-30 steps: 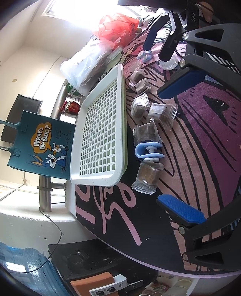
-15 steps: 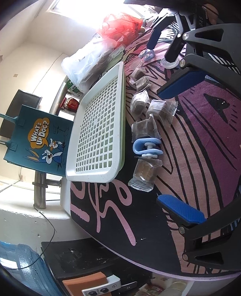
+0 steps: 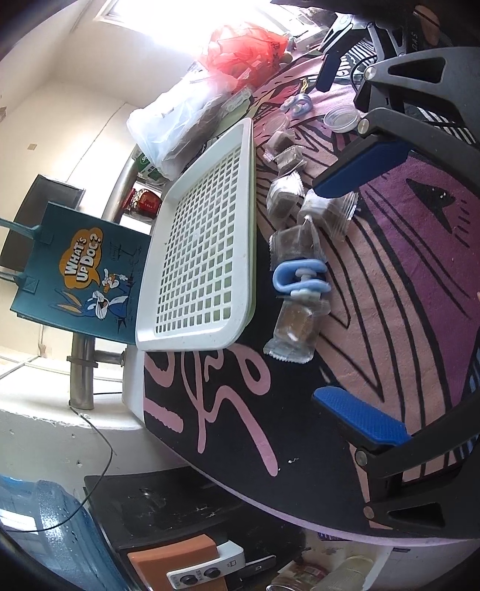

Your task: Organize objects

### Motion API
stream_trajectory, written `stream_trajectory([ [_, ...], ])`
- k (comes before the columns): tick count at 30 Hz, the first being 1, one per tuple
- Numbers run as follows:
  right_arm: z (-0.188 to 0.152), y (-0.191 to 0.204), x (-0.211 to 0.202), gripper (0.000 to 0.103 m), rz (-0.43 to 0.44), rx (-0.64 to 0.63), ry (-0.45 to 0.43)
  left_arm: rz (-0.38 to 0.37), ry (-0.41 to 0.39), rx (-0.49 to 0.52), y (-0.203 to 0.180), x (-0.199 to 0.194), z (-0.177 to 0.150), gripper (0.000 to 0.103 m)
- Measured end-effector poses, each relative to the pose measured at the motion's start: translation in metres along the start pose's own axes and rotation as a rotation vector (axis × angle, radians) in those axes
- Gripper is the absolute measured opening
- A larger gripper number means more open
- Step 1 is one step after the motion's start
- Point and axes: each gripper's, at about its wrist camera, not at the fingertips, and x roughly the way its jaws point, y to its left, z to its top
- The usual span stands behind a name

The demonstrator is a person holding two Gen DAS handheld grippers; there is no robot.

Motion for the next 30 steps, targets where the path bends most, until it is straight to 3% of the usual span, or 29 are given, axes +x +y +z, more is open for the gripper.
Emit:
stream_trajectory([
  [10,-0.001,-0.002,0.004,0.082,0.011,0.001,0.022,0.065,0.049,0.008,0.022,0.018,0.010,0.087],
  [14,0.000,-0.002,0.010,0.074,0.003,-0.002,0.038,0.058,0.068,0.029,0.021,0.026,0.011,0.068],
  [20,0.000,-0.002,0.017,0.059,0.017,-0.002,0.073,0.029,0.065,0.069,0.013,0.031,0.017,0.050],
  [30,-0.001,0.001,0.018,0.040,0.024,-0.012,0.079,0.013,0.065,0.076,0.011,0.031,0.017,0.043],
])
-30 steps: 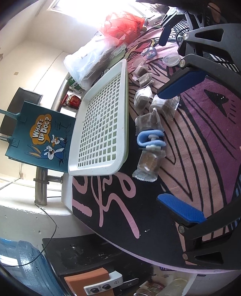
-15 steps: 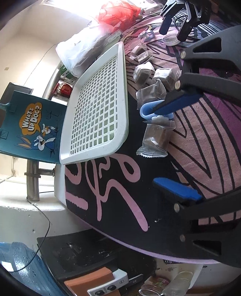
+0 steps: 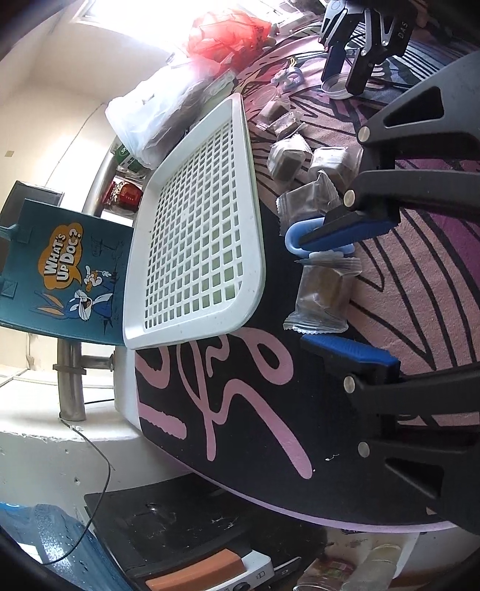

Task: Organize objects
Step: 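Grasp the clear round dish with the right gripper while the left grasps a snack bag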

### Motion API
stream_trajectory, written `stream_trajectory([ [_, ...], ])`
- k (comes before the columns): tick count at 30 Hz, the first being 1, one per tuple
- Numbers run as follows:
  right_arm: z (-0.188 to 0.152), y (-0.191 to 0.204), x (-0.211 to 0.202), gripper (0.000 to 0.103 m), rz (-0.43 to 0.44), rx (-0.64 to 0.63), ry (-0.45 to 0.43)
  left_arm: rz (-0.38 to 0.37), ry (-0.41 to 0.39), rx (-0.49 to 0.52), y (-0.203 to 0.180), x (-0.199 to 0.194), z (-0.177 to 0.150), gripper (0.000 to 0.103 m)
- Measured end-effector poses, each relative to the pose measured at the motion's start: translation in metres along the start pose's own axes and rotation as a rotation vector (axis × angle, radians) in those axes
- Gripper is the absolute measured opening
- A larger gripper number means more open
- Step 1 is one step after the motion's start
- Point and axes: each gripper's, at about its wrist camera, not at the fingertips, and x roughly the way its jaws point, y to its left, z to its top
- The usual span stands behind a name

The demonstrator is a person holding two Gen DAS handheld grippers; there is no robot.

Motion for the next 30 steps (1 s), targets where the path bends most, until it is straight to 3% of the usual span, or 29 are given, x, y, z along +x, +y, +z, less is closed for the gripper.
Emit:
stream_trajectory([
  [8,0.000,0.003,-0.002,0.040,0.011,-0.012,-0.007,-0.009,-0.014,0.013,-0.004,-0.003,-0.001,0.023],
  [9,0.000,0.003,-0.002,0.040,0.012,-0.014,-0.009,-0.006,-0.015,0.009,-0.003,-0.004,-0.001,0.005],
  [18,0.000,0.004,-0.006,0.040,0.016,-0.021,-0.029,-0.044,-0.027,-0.061,0.011,-0.021,-0.010,0.004],
  [26,0.000,0.004,-0.010,0.040,0.023,-0.017,-0.049,-0.033,-0.059,-0.026,0.005,-0.035,-0.014,0.000],
  [30,0.000,0.004,-0.012,0.040,0.026,-0.021,-0.054,-0.064,-0.055,-0.030,0.005,-0.039,-0.017,0.000],
])
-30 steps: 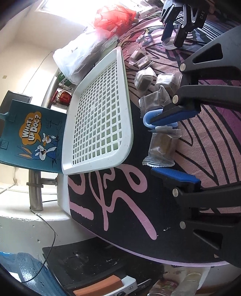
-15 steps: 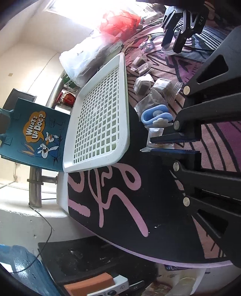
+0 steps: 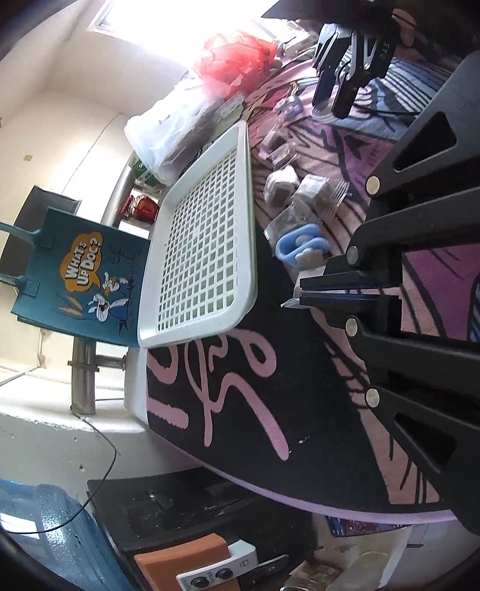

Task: Organize objects
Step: 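Grasp the clear round dish with the right gripper while the left grasps a snack bag, then drop the snack bag into the tray with the left gripper while the right places the dish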

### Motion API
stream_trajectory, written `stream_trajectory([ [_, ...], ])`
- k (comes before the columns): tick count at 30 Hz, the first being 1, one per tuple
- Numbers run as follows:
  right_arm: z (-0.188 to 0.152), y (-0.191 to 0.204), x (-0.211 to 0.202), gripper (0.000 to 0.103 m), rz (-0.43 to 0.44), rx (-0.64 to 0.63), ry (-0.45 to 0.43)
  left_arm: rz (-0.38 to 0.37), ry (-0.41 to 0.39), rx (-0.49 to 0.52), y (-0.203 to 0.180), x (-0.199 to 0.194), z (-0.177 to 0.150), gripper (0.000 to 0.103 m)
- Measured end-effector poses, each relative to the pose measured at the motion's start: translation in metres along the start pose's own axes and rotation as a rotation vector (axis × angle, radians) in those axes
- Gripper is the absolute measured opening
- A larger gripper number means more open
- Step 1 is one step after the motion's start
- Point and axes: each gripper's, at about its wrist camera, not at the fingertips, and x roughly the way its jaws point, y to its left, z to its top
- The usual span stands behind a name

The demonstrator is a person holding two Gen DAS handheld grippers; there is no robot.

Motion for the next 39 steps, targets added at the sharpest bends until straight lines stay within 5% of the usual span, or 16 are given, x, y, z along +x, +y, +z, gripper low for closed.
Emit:
stream_trajectory([
  [7,0.000,0.000,-0.002,0.040,0.009,-0.001,-0.008,-0.014,-0.002,0.038,-0.011,-0.008,-0.007,0.002],
  [12,0.000,0.000,-0.003,0.040,0.015,0.002,-0.011,0.081,0.027,0.087,-0.016,-0.001,-0.009,0.069],
  [15,0.001,-0.002,-0.002,0.040,0.020,0.008,-0.009,0.092,0.033,0.176,-0.023,0.003,-0.007,0.077],
  [19,0.001,-0.002,-0.002,0.040,0.025,0.009,-0.007,0.053,0.066,0.168,-0.016,0.021,-0.002,0.073],
  [21,0.001,-0.001,-0.002,0.040,0.026,0.008,-0.007,0.038,0.135,0.145,-0.012,0.035,-0.001,0.046],
  [24,0.001,-0.001,-0.002,0.040,0.027,0.011,-0.007,0.001,0.130,0.134,-0.012,0.034,-0.002,0.023],
  [26,0.001,-0.001,-0.001,0.040,0.028,0.012,-0.006,0.009,0.125,0.135,-0.015,0.032,-0.005,0.016],
  [27,0.001,-0.001,-0.001,0.040,0.028,0.012,-0.005,0.021,0.113,0.141,-0.018,0.030,-0.006,0.002],
  [39,0.001,-0.003,-0.004,0.040,0.024,0.015,-0.021,-0.018,0.036,0.105,-0.027,0.002,-0.015,0.000],
])
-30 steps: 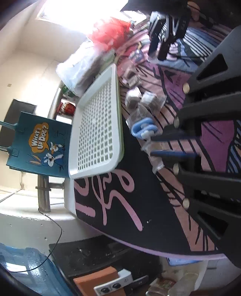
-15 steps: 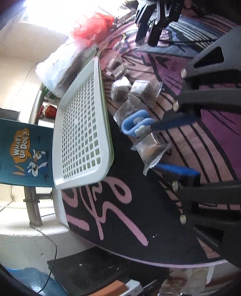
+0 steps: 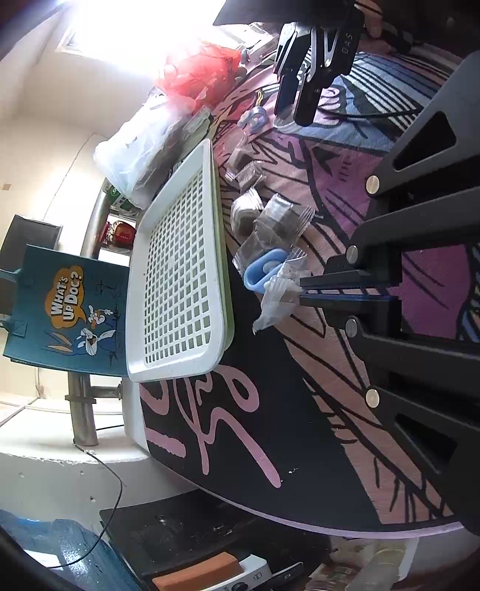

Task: Organize objects
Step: 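Drop the snack bag into the tray with the left gripper while the right places the dish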

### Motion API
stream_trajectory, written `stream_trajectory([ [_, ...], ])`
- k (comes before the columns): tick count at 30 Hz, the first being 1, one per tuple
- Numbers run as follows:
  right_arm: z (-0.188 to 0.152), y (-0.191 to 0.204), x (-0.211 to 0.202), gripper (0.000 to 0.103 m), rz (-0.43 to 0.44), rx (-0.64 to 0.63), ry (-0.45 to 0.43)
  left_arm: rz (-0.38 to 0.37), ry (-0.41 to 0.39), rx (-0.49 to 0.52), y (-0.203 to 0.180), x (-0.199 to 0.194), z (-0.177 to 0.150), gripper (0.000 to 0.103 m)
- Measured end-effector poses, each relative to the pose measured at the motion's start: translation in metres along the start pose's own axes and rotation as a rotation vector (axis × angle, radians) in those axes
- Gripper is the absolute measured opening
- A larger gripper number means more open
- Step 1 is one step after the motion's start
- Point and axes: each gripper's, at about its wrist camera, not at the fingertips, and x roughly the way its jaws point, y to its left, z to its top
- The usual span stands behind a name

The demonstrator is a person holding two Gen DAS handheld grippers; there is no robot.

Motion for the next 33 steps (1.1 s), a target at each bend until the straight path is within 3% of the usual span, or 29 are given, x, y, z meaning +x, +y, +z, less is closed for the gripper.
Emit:
stream_trajectory([
  [16,0.012,0.001,-0.012,0.040,0.002,-0.018,-0.058,-0.031,-0.067,0.043,-0.020,-0.021,0.022,0.000],
  [25,0.080,-0.009,-0.024,0.040,-0.008,-0.049,-0.135,0.002,-0.088,0.056,-0.020,0.001,0.076,0.000],
  [33,0.134,-0.051,0.047,0.040,-0.067,0.052,-0.025,0.028,-0.023,-0.002,-0.009,0.062,0.104,0.000],
])
